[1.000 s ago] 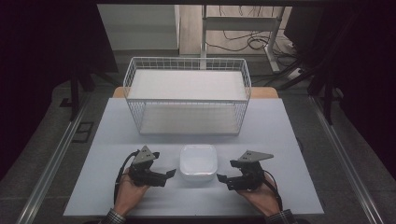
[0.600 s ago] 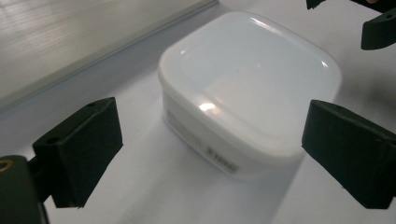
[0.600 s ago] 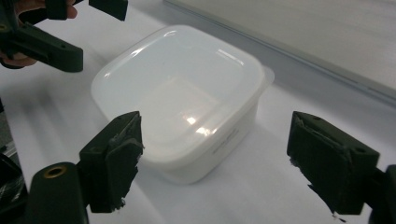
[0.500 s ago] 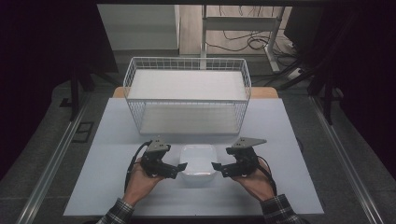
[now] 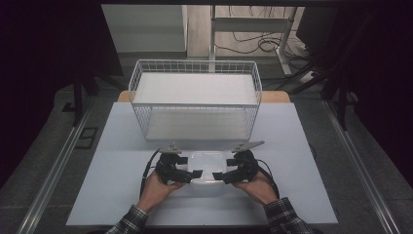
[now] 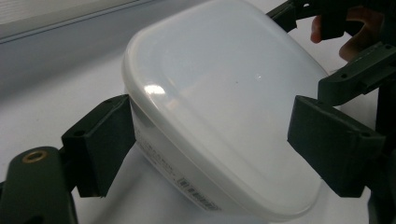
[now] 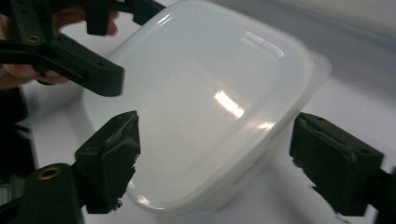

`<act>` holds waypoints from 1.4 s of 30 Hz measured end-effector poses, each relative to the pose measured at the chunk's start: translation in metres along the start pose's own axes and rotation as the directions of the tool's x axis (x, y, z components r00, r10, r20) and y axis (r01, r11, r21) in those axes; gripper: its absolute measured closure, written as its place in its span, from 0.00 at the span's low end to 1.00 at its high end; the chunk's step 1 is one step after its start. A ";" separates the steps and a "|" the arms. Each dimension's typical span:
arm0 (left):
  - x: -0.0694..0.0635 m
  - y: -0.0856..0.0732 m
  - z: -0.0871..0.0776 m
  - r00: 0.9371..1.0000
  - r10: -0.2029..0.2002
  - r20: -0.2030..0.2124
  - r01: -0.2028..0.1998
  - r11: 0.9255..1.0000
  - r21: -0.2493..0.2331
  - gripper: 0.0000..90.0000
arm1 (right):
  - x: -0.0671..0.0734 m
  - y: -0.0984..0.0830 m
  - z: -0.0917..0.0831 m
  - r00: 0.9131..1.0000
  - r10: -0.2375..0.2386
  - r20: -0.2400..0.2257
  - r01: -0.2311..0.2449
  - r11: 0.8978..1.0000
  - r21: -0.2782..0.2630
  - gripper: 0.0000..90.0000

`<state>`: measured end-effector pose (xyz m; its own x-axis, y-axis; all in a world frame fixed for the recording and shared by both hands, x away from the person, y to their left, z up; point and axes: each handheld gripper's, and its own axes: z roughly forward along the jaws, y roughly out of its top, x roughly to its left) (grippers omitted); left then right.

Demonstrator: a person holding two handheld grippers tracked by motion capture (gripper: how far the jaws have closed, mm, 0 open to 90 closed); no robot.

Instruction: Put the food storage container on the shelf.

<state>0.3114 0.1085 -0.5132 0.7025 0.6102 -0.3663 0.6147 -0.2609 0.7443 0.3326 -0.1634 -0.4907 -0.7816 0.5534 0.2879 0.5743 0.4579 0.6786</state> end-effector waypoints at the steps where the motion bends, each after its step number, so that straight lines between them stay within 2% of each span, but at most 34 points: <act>1: -0.003 0.000 -0.002 1.000 0.003 -0.008 -0.002 1.000 0.007 0.17 | 0.000 0.000 0.000 1.000 0.000 0.000 0.000 1.000 0.000 0.18; 2: -0.008 -0.001 -0.007 1.000 -0.001 -0.029 0.002 1.000 0.017 0.21 | 0.005 -0.002 -0.003 1.000 -0.005 0.015 0.005 1.000 0.007 0.22; 3: -0.008 -0.001 -0.007 1.000 -0.001 -0.029 0.002 1.000 0.017 0.26 | 0.005 -0.002 -0.003 1.000 -0.005 0.015 0.005 1.000 0.007 0.22; 4: -0.011 -0.004 -0.015 0.999 -0.016 -0.038 0.016 1.000 0.002 0.33 | 0.009 -0.004 -0.009 0.999 0.009 0.039 -0.008 1.000 -0.002 0.33; 5: -0.011 -0.004 -0.015 0.999 -0.016 -0.038 0.016 1.000 0.002 0.43 | 0.009 -0.004 -0.009 0.999 0.009 0.039 -0.008 1.000 -0.002 0.33; 6: -0.012 -0.008 -0.021 0.999 -0.020 -0.034 0.019 1.000 -0.015 0.49 | 0.010 -0.006 -0.018 0.997 0.037 0.062 -0.036 0.999 -0.018 0.49; 8: -0.013 -0.009 -0.025 0.999 -0.024 -0.033 0.024 0.999 -0.022 0.57 | 0.009 -0.007 -0.024 0.995 0.085 0.054 -0.083 0.996 -0.032 0.60; 9: -0.013 -0.009 -0.025 0.999 -0.024 -0.033 0.024 0.999 -0.022 0.60 | 0.009 -0.007 -0.024 0.995 0.085 0.054 -0.083 0.996 -0.032 0.60; 10: -0.013 -0.009 -0.027 0.999 -0.029 -0.034 0.028 0.999 -0.027 0.60 | 0.009 -0.008 -0.026 0.994 0.098 0.050 -0.097 0.995 -0.037 0.64; 11: -0.014 -0.009 -0.028 0.999 -0.031 -0.037 0.029 0.999 -0.039 0.64 | 0.009 -0.009 -0.028 0.992 0.120 0.048 -0.118 0.992 -0.044 0.68; 13: -0.015 -0.009 -0.030 0.998 -0.041 -0.048 0.038 0.997 -0.063 0.72 | 0.009 -0.010 -0.032 0.989 0.137 0.063 -0.132 0.988 -0.081 0.74; 14: -0.015 -0.011 -0.029 0.996 -0.068 -0.054 0.062 0.993 -0.100 0.74 | 0.009 -0.010 -0.033 0.985 0.161 0.071 -0.153 0.983 -0.104 0.77; 15: -0.015 -0.011 -0.029 0.996 -0.068 -0.054 0.062 0.993 -0.100 0.75 | 0.009 -0.010 -0.033 0.985 0.161 0.071 -0.153 0.983 -0.104 0.77; 16: -0.014 -0.012 -0.028 0.995 -0.086 -0.049 0.081 0.990 -0.113 0.77 | 0.008 -0.011 -0.033 0.976 0.206 0.063 -0.197 0.972 -0.126 0.80; 17: -0.014 -0.012 -0.028 0.994 -0.102 -0.045 0.095 0.987 -0.132 0.77 | 0.008 -0.011 -0.033 0.976 0.206 0.063 -0.197 0.972 -0.126 0.80; 19: -0.014 -0.012 -0.030 0.992 -0.113 -0.056 0.104 0.983 -0.152 0.81 | 0.007 -0.014 -0.033 0.972 0.226 0.062 -0.214 0.964 -0.158 0.83; 20: -0.014 -0.011 -0.031 0.991 -0.107 -0.074 0.094 0.982 -0.161 0.86 | 0.006 -0.014 -0.034 0.972 0.228 0.063 -0.215 0.962 -0.169 0.86; 21: -0.014 -0.010 -0.030 0.991 -0.108 -0.079 0.095 0.983 -0.156 0.87 | 0.007 -0.014 -0.033 0.977 0.199 0.076 -0.184 0.968 -0.170 0.87; 22: -0.013 -0.010 -0.030 0.990 -0.109 -0.090 0.094 0.984 -0.154 0.87 | 0.012 -0.012 -0.031 0.978 0.175 0.117 -0.154 0.973 -0.173 0.87; 25: -0.011 -0.011 -0.032 0.990 -0.110 -0.092 0.094 0.982 -0.165 0.87 | 0.015 -0.010 -0.031 0.978 0.162 0.130 -0.138 0.974 -0.178 0.87; 29: -0.008 -0.005 -0.038 0.989 -0.097 -0.110 0.075 0.980 -0.187 0.87 | 0.016 -0.002 -0.030 0.981 0.137 0.136 -0.107 0.973 -0.204 0.87; 37: 0.002 0.013 -0.042 0.985 -0.096 -0.145 0.063 0.975 -0.212 0.87 | 0.005 0.019 -0.026 0.986 0.105 0.128 -0.073 0.970 -0.233 0.87; 42: 0.018 0.026 -0.043 0.981 -0.109 -0.162 0.070 0.970 -0.231 0.87 | -0.005 0.041 -0.019 0.986 0.094 0.137 -0.057 0.966 -0.252 0.86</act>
<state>0.3249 0.1446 -0.4762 0.5635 0.7484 -0.3499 0.5629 -0.0378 0.8257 0.3554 -0.1607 -0.4517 -0.6836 0.6838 0.2552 0.5378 0.2355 0.8095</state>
